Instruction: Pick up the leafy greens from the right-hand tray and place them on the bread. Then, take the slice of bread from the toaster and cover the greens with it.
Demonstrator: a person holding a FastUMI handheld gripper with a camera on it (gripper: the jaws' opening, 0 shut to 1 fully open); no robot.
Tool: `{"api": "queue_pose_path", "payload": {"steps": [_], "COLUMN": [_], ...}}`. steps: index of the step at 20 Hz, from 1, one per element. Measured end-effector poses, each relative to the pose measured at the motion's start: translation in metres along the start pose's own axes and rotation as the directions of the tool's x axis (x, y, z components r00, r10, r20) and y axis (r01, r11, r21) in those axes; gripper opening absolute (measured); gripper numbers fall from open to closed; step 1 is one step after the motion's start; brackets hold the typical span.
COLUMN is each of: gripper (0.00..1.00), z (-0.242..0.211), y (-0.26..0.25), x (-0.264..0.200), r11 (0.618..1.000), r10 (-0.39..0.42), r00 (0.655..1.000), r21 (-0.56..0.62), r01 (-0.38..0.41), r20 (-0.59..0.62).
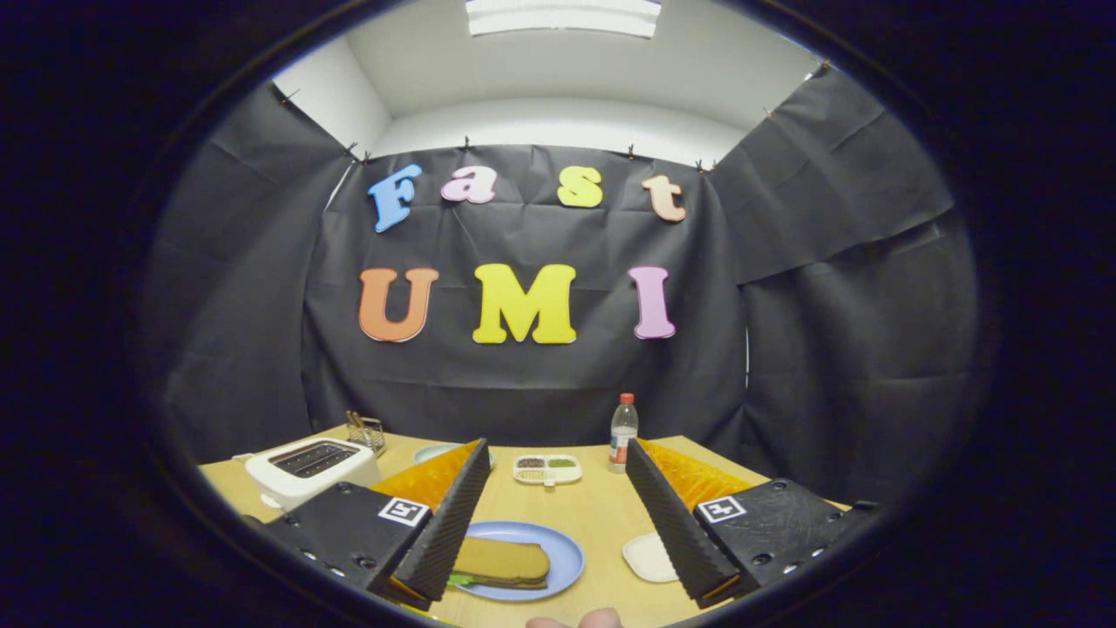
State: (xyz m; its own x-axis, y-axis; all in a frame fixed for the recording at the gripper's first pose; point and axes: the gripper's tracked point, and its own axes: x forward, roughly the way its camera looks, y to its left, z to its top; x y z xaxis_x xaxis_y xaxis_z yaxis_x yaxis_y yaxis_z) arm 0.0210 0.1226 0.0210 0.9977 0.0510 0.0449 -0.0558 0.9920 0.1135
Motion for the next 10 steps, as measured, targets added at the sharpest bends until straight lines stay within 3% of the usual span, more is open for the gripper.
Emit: {"api": "queue_pose_path", "payload": {"steps": [4,10], "gripper": [0.96,0.95], "z": [-0.003,-0.008], "y": [0.022,0.030], "x": [-0.008,-0.006], "r11": [0.998,0.997], "r10": [0.056,0.073], "r00": [0.998,0.997], "r21": [0.008,0.007], "r01": [-0.056,-0.073], "r20": [-0.005,-0.022]}}
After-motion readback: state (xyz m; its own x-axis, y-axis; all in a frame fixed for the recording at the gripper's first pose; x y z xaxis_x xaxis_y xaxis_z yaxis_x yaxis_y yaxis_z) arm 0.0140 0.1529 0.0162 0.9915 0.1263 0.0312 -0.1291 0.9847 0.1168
